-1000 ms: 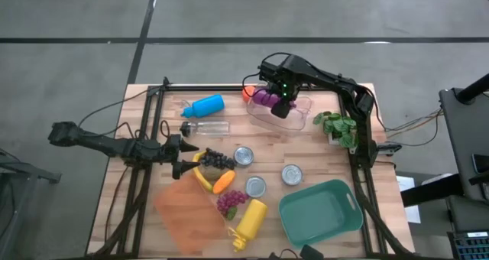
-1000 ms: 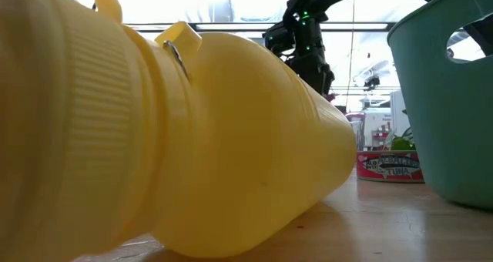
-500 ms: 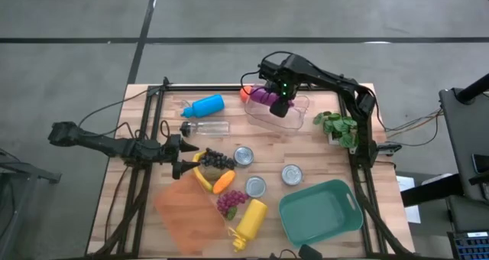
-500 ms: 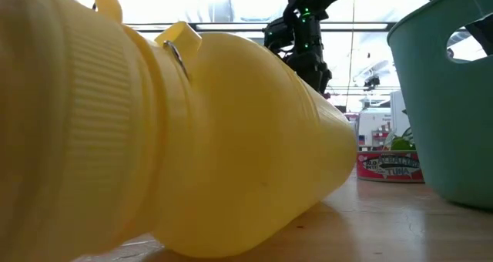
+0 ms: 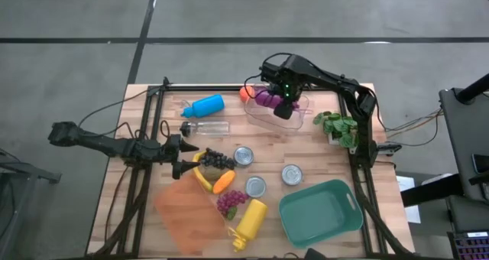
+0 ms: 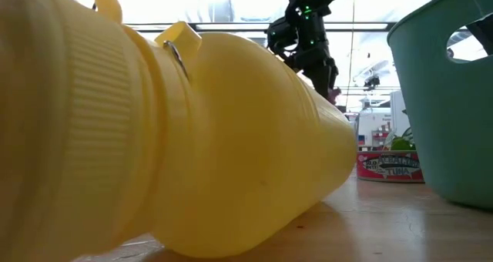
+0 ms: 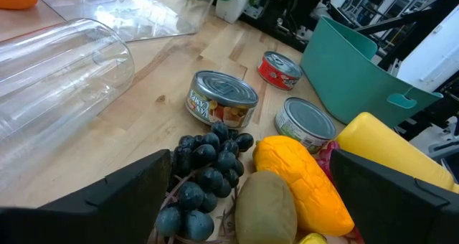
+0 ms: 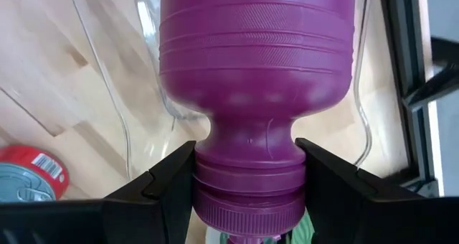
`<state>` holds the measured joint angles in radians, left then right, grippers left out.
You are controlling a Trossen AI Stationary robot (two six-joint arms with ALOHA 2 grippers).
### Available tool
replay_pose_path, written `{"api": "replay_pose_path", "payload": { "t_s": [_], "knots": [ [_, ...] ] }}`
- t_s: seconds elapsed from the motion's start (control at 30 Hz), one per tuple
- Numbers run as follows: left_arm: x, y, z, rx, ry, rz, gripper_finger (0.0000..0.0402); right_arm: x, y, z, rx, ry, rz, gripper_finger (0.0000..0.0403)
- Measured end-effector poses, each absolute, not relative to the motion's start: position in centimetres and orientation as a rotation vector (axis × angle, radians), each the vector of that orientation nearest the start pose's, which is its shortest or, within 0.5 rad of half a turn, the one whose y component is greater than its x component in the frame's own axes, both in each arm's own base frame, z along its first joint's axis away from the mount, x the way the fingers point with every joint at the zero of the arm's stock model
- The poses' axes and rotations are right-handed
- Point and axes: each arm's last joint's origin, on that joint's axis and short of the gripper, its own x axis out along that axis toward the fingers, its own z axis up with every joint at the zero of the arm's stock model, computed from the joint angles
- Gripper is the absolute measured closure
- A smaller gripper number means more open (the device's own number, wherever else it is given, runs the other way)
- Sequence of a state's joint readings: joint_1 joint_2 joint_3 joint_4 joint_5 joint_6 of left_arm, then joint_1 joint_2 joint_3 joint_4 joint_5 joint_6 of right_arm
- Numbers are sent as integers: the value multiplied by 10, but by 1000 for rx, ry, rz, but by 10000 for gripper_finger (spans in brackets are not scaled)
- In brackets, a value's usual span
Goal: Pick & Place Food Item
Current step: Put the purple water bottle into the transparent bin
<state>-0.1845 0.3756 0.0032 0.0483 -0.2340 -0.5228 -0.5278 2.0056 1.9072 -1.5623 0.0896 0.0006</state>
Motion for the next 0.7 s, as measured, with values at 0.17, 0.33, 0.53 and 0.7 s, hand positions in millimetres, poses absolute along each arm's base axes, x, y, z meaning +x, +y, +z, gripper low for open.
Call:
{"api": "replay_pose_path", "payload": {
  "t_s": [0.17, 0.33, 0.53, 0.7],
  "knots": [
    [115, -15, 137, -451, 296, 130, 18, 319, -190, 282, 371, 1651, -496, 202],
    [115, -15, 137, -451, 295, 131, 18, 319, -190, 282, 367, 1652, -495, 202],
    [115, -15, 137, -451, 296, 131, 18, 319, -190, 278, 373, 1667, -495, 202],
    [115, -15, 136, -451, 296, 130, 18, 317, -189, 274, 383, 1686, -497, 202]
  ]
}}
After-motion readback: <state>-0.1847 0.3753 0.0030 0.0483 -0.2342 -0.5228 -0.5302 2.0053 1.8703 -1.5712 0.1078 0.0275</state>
